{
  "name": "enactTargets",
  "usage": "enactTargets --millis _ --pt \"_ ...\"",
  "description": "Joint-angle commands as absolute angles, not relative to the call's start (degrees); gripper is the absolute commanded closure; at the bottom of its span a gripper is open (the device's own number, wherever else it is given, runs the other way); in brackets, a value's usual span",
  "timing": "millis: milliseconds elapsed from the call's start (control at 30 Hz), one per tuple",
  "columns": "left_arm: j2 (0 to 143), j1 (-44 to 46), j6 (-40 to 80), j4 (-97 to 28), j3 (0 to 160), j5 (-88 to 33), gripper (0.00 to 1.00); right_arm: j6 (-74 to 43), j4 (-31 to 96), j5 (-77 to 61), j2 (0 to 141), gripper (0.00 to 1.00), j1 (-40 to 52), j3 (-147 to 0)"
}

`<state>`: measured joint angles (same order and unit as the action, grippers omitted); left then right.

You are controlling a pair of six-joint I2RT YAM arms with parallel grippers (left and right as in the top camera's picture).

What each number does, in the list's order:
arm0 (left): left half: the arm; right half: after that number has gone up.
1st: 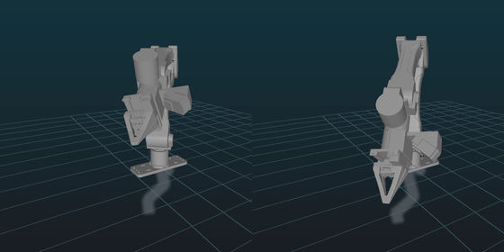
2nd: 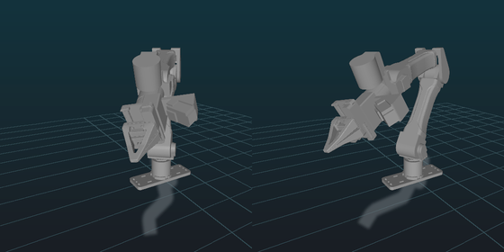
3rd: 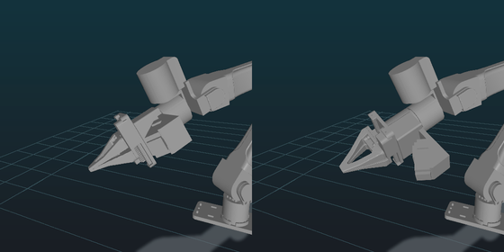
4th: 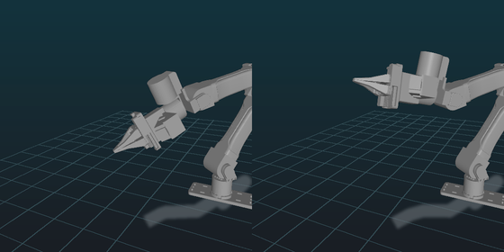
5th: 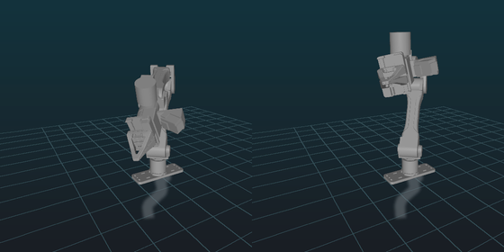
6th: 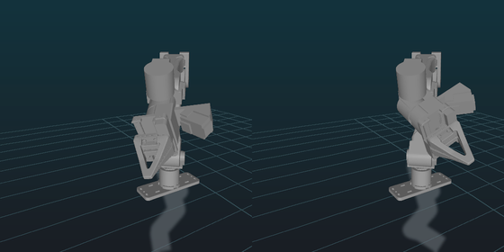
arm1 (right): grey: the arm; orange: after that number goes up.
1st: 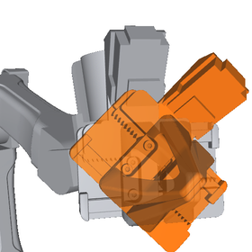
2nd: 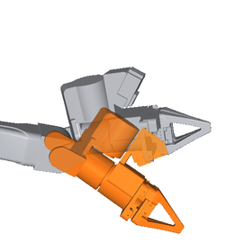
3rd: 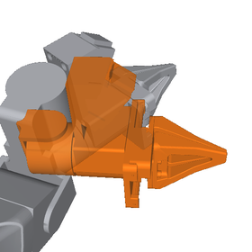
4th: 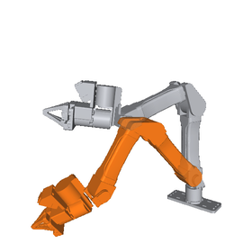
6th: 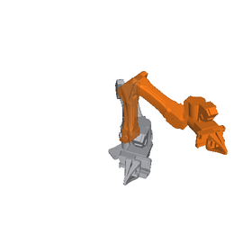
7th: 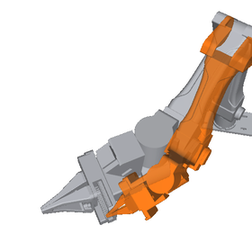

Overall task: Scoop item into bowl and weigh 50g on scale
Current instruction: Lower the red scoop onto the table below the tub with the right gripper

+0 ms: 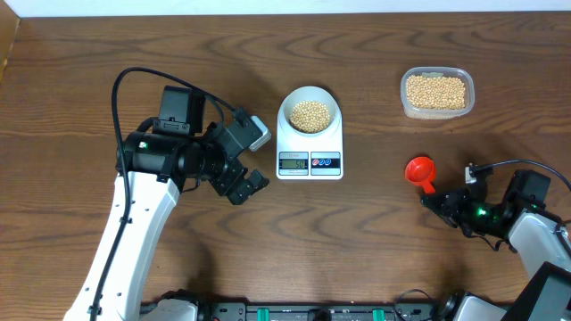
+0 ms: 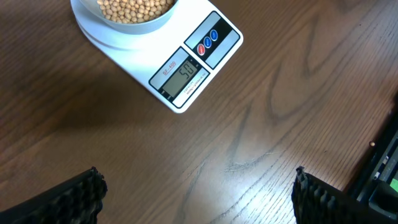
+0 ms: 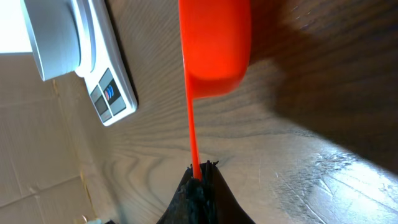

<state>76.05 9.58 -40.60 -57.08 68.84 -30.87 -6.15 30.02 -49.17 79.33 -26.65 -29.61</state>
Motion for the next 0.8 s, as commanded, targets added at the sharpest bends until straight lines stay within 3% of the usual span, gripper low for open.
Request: enactTargets --millis 0,767 --pt "75.2 9.3 -41.3 -57.4 69.6 -30.3 0.02 -9.6 29.4 -47.4 79.1 0.99 -27.2 -29.1" --pt "75.2 9.3 -41.3 -57.4 69.6 -30.4 0.02 -11.0 29.2 -42.3 79.1 0.99 -27.2 -29.1"
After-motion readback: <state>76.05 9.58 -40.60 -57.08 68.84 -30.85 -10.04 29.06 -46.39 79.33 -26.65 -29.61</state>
